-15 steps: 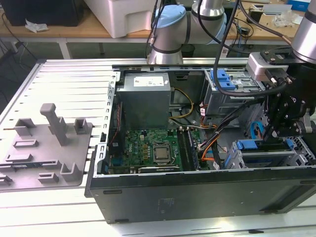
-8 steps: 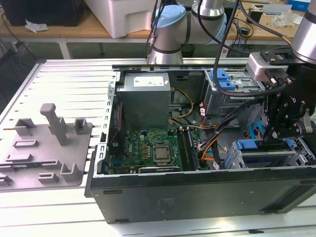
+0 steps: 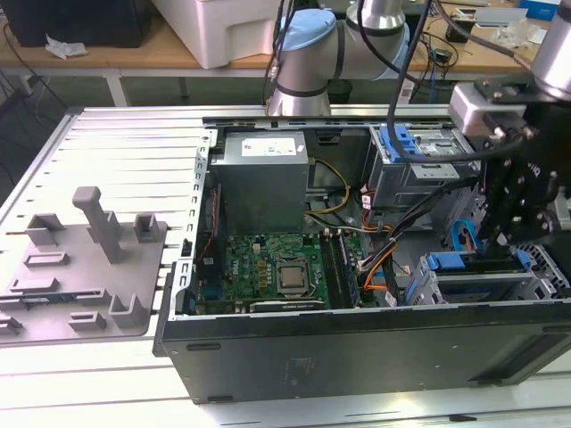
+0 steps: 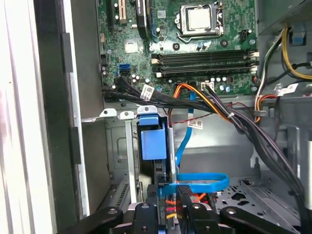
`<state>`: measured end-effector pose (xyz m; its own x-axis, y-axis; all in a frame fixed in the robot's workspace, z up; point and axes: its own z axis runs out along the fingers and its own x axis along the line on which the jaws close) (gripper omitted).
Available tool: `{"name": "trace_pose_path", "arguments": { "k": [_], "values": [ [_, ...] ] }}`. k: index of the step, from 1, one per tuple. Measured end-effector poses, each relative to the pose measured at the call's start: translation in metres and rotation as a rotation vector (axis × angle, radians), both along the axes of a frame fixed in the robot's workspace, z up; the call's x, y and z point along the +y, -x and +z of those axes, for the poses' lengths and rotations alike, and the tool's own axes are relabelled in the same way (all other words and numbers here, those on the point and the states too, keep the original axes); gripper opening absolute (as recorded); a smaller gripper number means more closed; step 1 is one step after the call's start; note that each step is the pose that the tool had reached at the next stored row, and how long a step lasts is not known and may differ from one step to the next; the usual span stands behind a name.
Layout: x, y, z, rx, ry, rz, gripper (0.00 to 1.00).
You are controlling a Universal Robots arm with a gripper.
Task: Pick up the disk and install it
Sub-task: 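Insert the second disk wire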
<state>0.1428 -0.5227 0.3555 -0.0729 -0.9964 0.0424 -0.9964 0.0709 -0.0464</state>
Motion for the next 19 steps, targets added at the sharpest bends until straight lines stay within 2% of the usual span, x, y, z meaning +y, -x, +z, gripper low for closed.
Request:
{"name": "trace_pose_path", "arguments": {
  "k": [5, 7, 8, 15, 17, 19],
  "values": [
    [0.0046, 0.000, 0.0162, -0.0011, 0.0082, 0.000, 0.30],
    [0.0084, 0.003, 0.0248, -0.0046, 0.0162, 0.000, 0.30],
    [0.0094, 0.004, 0.0267, -0.0066, 0.0186, 0.000, 0.30],
    [0.0145, 0.013, 0.0351, -0.0183, 0.0357, 0.000, 0.30],
    [0.0144, 0.014, 0.0351, -0.0184, 0.0414, 0.000, 0.30],
    [0.0145, 0.014, 0.0351, -0.0184, 0.0414, 0.000, 0.30]
  ]
}}
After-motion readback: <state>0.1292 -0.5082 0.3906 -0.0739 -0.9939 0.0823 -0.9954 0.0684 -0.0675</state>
